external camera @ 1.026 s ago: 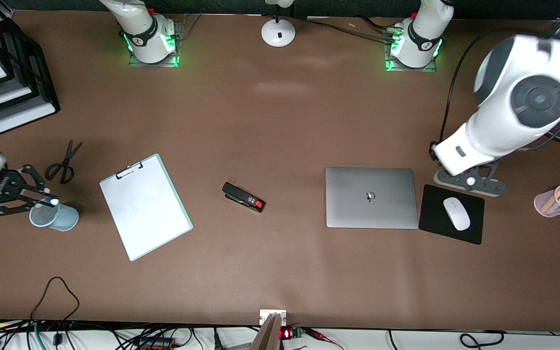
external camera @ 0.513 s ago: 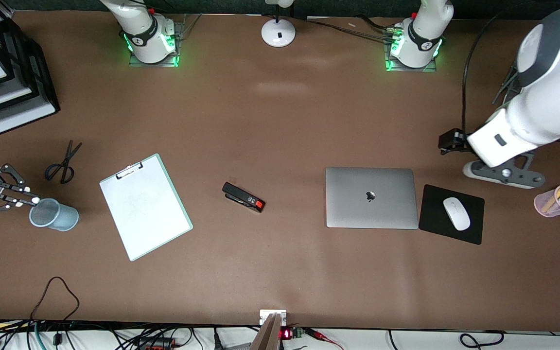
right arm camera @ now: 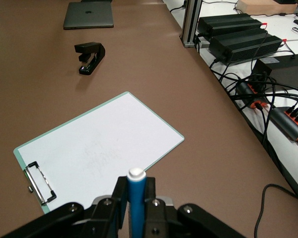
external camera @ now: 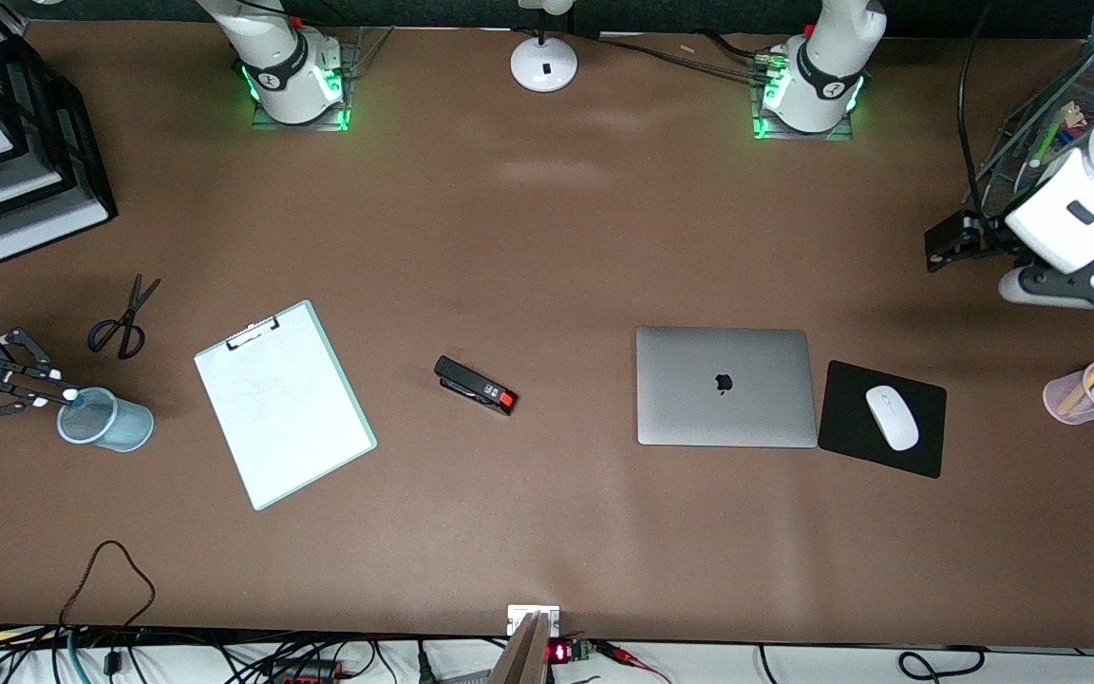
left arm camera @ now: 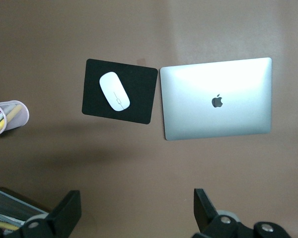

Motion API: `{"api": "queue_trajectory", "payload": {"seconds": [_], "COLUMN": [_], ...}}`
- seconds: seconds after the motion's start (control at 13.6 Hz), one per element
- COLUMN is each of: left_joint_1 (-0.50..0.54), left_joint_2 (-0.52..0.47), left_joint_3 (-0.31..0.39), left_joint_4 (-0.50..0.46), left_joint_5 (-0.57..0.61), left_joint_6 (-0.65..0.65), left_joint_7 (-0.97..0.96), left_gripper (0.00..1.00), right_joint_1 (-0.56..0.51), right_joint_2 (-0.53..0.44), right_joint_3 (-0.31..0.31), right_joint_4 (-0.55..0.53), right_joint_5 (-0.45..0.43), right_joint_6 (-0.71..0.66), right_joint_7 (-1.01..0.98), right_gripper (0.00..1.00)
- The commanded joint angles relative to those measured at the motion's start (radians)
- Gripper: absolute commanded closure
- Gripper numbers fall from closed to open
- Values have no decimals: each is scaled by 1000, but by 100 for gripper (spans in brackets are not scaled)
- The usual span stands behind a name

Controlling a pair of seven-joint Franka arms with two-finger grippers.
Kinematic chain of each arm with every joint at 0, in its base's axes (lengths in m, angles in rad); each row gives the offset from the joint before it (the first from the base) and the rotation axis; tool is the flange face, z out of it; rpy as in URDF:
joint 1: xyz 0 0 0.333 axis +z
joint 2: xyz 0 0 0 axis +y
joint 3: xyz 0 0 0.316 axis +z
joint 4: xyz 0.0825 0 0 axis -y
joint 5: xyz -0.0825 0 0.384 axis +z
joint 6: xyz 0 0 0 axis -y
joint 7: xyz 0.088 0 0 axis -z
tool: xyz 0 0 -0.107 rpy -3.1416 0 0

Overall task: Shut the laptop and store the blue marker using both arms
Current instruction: 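Lower the blue marker into the light-blue pen cup with the right gripper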

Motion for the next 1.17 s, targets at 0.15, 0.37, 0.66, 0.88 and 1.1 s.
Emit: {"api": "queue_trajectory", "payload": {"seconds": [0.15, 0.37, 0.66, 0.88, 1.1], "left_joint_1": [-9, -9, -8, -6, -8], "left_joint_2": [-74, -76, -68, -48, 5], "left_joint_3": [20, 18, 20, 20, 21], "left_joint_4": [-146, -138, -92, -53, 33], "left_joint_5": [-27, -27, -27, -54, -45], "left_joint_6": [79, 69, 33, 17, 20], "left_joint_7": [19, 8, 3, 14, 8], "left_gripper": [0, 0, 0, 0, 0], "right_joint_1": [-28, -45, -63, -79, -86], "right_joint_2": [79, 104, 139, 167, 183], "right_joint_3": [15, 17, 17, 17, 17], "right_joint_4": [97, 97, 97, 99, 99], "right_joint_5": [70, 72, 101, 119, 119], "right_joint_6": [-28, -32, -32, -30, -30], "right_joint_7": [-46, -70, -72, -92, -90], "right_gripper": [99, 99, 99, 99, 99]}}
